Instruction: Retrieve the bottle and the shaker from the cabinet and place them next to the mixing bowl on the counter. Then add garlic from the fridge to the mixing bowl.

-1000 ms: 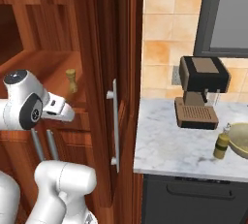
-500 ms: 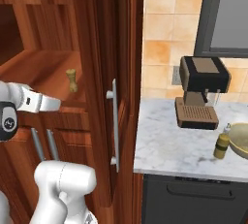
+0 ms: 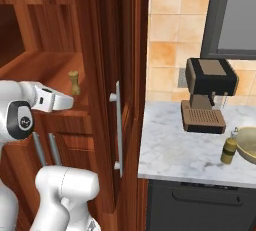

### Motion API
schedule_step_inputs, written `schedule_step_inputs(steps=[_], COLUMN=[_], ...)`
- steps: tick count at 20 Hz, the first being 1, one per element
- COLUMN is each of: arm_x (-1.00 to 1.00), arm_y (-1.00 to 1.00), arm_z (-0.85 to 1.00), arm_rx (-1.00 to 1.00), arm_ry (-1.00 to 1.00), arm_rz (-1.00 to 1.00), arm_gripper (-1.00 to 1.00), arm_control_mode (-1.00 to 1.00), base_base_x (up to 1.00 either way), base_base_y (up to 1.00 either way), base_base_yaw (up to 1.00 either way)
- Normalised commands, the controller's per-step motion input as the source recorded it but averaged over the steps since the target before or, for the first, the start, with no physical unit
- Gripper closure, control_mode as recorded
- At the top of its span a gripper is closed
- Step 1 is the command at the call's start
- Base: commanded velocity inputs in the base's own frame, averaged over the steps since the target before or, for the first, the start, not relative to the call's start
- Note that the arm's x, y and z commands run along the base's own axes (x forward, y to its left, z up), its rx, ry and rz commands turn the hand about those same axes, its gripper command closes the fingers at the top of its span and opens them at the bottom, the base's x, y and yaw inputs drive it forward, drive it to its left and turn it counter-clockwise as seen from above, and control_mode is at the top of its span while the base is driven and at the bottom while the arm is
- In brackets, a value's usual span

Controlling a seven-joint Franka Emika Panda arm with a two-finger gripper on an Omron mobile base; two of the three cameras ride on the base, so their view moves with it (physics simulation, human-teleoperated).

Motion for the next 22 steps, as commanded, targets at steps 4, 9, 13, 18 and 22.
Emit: schedule_step_inputs(steps=[4,9,13,18,22], arm_x=[0.38,0.4,0.19,0.03,0.04], arm_y=[0.0,0.01,0.04,0.03,0.0], arm_z=[0.14,0.1,0.0,0.0,-0.03], arm_rx=[0.0,0.0,0.0,0.0,0.0], arm_ry=[0.07,0.11,0.02,0.0,0.0], arm_rz=[0.02,0.05,0.01,0.01,0.0], arm_gripper=[-1.0,-1.0,-1.0,-1.0,-1.0], arm_control_mode=[-1.0,-1.0,-1.0,-1.0,-1.0], base_base_x=[0.0,0.0,0.0,0.0,0.0], base_base_y=[0.0,0.0,0.0,0.0,0.0], base_base_yaw=[0.0,0.0,0.0,0.0,0.0])
